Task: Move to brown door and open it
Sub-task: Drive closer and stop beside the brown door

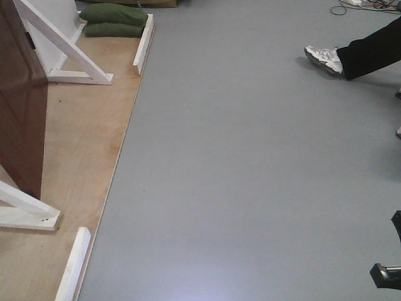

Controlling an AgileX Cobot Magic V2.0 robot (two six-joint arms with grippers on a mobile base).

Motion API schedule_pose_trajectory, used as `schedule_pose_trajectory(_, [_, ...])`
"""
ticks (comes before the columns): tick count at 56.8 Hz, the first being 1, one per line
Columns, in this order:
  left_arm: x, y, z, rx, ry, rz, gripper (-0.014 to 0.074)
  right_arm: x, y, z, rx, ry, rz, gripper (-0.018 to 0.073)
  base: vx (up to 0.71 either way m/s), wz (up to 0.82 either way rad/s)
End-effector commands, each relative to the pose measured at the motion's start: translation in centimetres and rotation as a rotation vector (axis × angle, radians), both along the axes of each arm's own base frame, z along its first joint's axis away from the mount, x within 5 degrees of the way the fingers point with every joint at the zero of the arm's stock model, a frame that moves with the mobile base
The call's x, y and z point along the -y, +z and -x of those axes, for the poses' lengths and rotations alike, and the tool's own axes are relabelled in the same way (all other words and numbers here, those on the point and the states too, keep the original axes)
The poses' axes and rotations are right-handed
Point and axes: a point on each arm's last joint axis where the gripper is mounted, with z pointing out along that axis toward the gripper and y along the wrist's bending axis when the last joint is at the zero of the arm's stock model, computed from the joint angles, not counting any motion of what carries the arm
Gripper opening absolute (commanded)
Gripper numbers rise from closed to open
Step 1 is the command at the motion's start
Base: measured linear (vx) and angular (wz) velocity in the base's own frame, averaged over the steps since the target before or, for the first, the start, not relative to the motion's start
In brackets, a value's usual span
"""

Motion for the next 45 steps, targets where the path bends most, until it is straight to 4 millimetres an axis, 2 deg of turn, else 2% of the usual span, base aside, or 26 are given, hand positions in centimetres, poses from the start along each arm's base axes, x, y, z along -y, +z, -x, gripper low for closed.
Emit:
schedule_pose_trajectory(1, [0.06, 1.34, 0.28, 0.110, -0.007, 0.006, -0.0003, 0.05, 0.56, -0.09, 0.086, -0.005, 0.003, 0.0000, 0.37, -0.05])
schedule_pose_trajectory(45, [0.06, 1.34, 0.28, 0.110, -0.007, 0.006, -0.0003, 0.05, 0.56, -0.09, 0.086, -0.005, 0.003, 0.0000, 0.35, 0.01])
